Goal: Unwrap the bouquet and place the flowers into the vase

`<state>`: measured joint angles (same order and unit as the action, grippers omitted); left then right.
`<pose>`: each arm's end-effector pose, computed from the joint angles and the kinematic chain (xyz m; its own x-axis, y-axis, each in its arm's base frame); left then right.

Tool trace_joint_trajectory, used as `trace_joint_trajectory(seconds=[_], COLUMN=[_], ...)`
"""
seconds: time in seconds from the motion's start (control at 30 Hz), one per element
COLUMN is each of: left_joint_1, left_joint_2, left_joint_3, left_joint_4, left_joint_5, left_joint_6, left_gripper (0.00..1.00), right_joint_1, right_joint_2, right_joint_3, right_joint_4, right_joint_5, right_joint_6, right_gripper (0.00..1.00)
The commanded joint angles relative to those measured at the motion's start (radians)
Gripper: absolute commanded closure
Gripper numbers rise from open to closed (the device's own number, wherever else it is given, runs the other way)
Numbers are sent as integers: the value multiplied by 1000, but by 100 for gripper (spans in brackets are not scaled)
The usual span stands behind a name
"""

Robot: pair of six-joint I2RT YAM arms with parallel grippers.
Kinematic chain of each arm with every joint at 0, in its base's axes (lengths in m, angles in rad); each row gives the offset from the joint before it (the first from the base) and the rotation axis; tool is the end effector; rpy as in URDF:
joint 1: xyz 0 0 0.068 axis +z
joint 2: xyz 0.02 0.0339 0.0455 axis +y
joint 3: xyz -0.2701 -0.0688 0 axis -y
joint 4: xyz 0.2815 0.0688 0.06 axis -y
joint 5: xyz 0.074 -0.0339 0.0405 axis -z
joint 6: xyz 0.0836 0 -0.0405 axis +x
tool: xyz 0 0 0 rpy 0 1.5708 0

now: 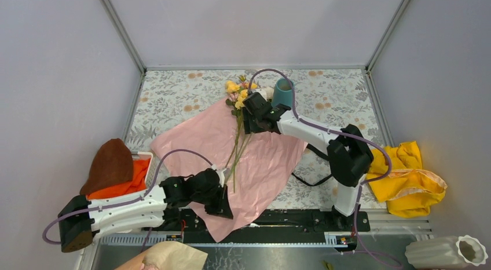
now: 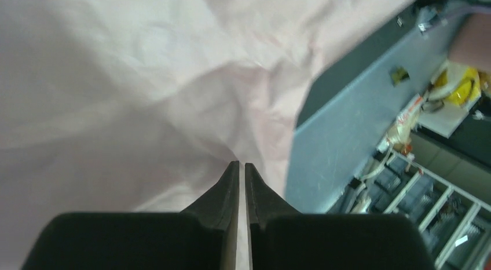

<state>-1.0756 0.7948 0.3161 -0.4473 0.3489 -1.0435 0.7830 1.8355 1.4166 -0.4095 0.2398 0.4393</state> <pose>0.0699 -0.1896 0.1079 -0.9900 0.1242 -0.0663 0.1370 0.7414 -0.6569 0.3522 0.3225 0.2001 -0.7157 -0.1294 -0.6863 -0.2950 0.9467 0.1291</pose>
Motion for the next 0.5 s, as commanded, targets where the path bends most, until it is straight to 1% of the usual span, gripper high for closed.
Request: trace_joint_trajectory(seconds=[0.0, 0.03, 0.13, 0.27, 0.47], left_joint_1=[-113, -151, -208, -224, -224], left_joint_2=[-32, -22, 47, 188, 305], left_joint_3=[5, 6, 26, 106, 297], left_joint_4=[112, 126, 145, 136, -17], left_joint_5=[12, 6, -13, -33, -174], left_joint_6=[-124, -131, -125, -61, 61], left_gripper=[86, 86, 86, 88, 88], right_joint_1=[5, 5, 5, 2, -7], right_joint_2=[72, 89, 134, 187, 242], right_joint_3=[77, 86, 106, 138, 153], right_joint_4=[-2, -4, -3, -9, -11], right_joint_5=[-35, -34, -30, -28, -11], right_joint_6=[35, 40, 48, 56, 66], right_gripper=[36, 36, 36, 38, 40])
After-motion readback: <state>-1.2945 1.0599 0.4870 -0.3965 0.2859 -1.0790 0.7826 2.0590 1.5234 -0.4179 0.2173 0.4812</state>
